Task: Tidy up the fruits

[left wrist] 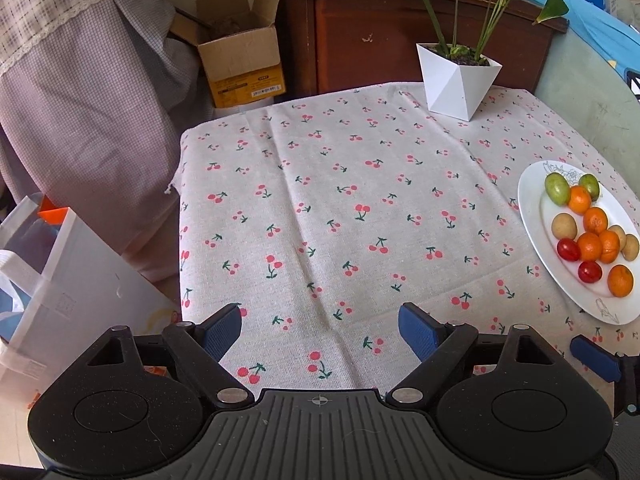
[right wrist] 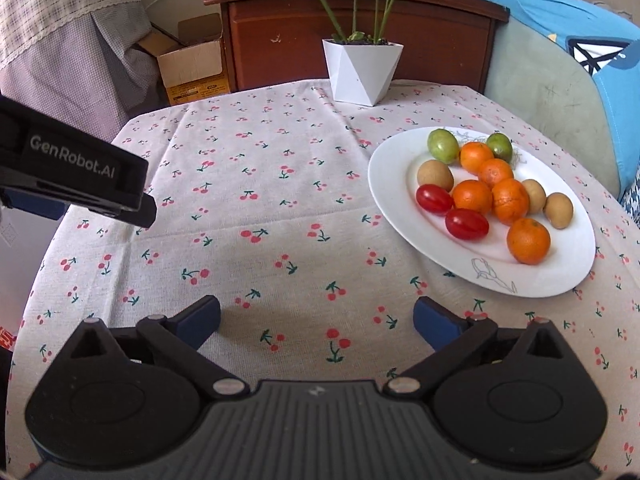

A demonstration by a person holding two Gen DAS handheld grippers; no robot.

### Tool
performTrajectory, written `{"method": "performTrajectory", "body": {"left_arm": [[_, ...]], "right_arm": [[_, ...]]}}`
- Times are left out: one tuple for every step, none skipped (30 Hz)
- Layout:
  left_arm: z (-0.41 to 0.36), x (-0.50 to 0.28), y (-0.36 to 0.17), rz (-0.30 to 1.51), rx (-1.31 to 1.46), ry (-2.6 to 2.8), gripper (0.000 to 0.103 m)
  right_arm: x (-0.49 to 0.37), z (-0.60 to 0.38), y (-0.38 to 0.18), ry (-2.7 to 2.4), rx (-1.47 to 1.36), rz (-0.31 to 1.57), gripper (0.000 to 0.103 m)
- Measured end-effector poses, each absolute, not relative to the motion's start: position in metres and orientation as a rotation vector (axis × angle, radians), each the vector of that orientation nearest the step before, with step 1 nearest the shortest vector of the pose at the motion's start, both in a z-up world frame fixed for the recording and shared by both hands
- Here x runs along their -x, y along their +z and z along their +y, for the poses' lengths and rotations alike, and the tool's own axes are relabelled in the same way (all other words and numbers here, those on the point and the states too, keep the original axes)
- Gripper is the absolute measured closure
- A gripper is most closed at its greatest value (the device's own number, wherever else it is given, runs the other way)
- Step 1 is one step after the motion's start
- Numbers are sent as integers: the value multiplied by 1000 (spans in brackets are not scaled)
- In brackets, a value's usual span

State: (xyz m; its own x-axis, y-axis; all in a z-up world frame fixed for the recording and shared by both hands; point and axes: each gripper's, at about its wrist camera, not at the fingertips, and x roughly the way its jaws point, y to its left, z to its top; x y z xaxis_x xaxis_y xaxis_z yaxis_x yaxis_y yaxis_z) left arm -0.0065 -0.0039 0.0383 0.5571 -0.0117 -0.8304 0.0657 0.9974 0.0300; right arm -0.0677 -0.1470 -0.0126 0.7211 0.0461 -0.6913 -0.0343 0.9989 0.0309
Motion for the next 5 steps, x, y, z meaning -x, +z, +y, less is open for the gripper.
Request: {"method": "performTrajectory", "body": {"left_arm": [[-3, 6, 38, 980, -60, -45, 16], [-3, 7, 37, 980, -60, -44, 16], [-2, 7, 37, 980, -59, -43, 16], [-2, 7, 37, 981, -58, -43, 16], [-1, 7, 36, 983, -58, -43, 16]], "right_arm": [[67, -146, -13, 42, -17, 753, 1], [66, -145, -14, 41, -17, 744, 1], [66, -144, -14, 40, -18, 738, 1], [65, -143, -15, 39, -19, 727, 1], [63, -142, -17, 43, -16, 714, 1]]}}
